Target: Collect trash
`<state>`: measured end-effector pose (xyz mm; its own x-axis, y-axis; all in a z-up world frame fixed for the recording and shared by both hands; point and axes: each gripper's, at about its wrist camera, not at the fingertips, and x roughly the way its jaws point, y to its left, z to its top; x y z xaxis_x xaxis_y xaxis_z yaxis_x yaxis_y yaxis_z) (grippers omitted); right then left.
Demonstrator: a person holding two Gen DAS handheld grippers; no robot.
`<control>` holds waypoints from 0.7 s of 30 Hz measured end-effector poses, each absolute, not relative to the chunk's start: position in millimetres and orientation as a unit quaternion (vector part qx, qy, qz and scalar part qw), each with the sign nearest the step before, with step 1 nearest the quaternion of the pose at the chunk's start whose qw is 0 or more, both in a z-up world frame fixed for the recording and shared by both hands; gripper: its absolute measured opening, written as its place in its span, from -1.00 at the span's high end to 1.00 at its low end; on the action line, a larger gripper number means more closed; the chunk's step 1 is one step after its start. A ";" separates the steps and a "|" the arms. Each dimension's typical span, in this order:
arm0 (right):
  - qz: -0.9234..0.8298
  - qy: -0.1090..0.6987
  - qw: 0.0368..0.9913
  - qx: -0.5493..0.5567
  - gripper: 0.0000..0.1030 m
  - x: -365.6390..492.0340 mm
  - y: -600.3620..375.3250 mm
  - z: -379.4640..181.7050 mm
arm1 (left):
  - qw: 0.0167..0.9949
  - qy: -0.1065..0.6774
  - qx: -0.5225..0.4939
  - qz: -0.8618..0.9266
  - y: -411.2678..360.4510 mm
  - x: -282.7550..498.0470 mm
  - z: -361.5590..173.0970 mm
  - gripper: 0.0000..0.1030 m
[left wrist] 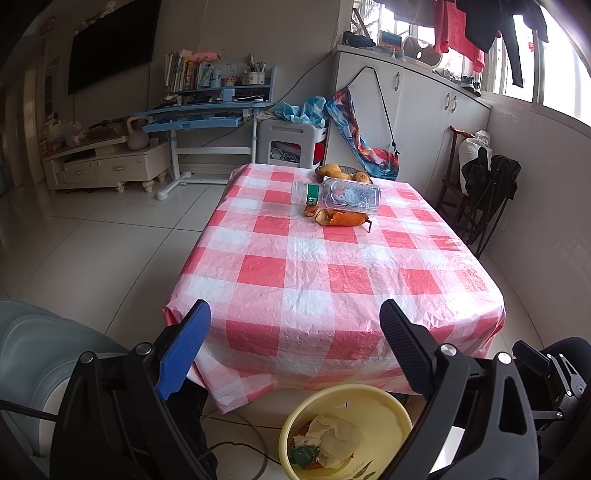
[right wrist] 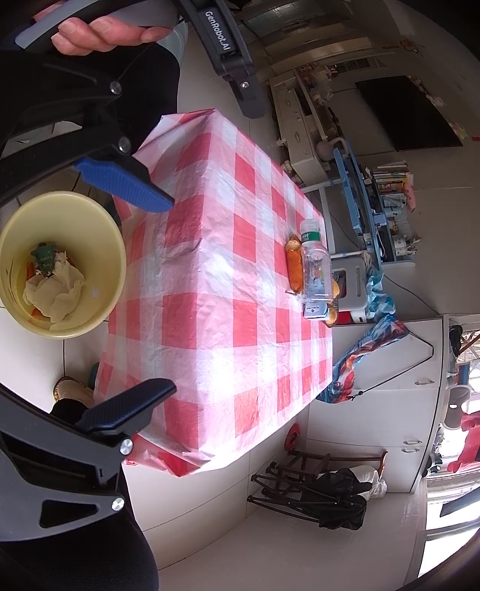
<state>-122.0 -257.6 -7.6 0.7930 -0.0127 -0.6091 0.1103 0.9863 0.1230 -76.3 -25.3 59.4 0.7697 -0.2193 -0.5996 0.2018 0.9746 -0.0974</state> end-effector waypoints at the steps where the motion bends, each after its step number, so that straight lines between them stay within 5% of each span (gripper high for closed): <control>1: -0.032 0.320 0.944 0.076 -0.71 -122.0 -257.5 -7.6 | 0.941 0.320 -0.013 -0.112 -25.5 -76.4 59.6 -0.74; 21: -0.028 0.322 0.944 0.070 -0.71 -121.2 -256.4 -8.9 | 0.941 0.320 -0.014 -0.111 -24.7 -76.1 59.9 -0.74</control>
